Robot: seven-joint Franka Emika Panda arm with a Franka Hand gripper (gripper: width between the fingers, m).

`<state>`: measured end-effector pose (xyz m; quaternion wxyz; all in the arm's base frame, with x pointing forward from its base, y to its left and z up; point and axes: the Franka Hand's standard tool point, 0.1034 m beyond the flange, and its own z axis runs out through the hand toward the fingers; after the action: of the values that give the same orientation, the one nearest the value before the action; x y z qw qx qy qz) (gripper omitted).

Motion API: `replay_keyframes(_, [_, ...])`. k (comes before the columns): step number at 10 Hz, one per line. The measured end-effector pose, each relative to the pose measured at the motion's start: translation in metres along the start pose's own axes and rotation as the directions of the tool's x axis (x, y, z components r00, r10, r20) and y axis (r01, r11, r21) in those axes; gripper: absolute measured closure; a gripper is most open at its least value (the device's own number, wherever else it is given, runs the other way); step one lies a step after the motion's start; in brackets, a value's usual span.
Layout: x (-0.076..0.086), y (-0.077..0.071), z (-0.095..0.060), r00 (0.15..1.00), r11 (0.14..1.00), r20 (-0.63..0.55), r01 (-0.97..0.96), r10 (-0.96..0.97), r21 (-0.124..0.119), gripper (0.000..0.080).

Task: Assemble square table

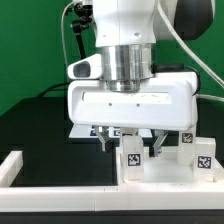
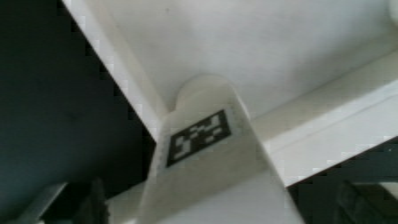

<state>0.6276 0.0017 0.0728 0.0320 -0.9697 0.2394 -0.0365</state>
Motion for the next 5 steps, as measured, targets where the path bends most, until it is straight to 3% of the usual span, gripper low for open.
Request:
replay_keyframes(1, [-0.0001, -0.0002, 0.0000, 1.000, 1.000, 0.000, -0.002, 0.002, 0.000, 0.0244])
replay_keyframes(2, [-0.0003, -0.0005, 0.0002, 0.997, 0.997, 0.001, -0.071, 0.071, 0.001, 0.0416])
replay_keyframes(3, [-0.0004, -0.0008, 0.0003, 0.988, 0.988, 0.001, -0.151, 0.151, 0.001, 0.0416])
replay_keyframes(4, [-0.0003, -0.0007, 0.0002, 0.979, 0.979, 0.001, -0.206, 0.206, 0.001, 0.0511])
replay_keyframes(5, [-0.0003, -0.0004, 0.0004, 0.965, 0.965, 0.001, -0.262, 0.262, 0.001, 0.0511])
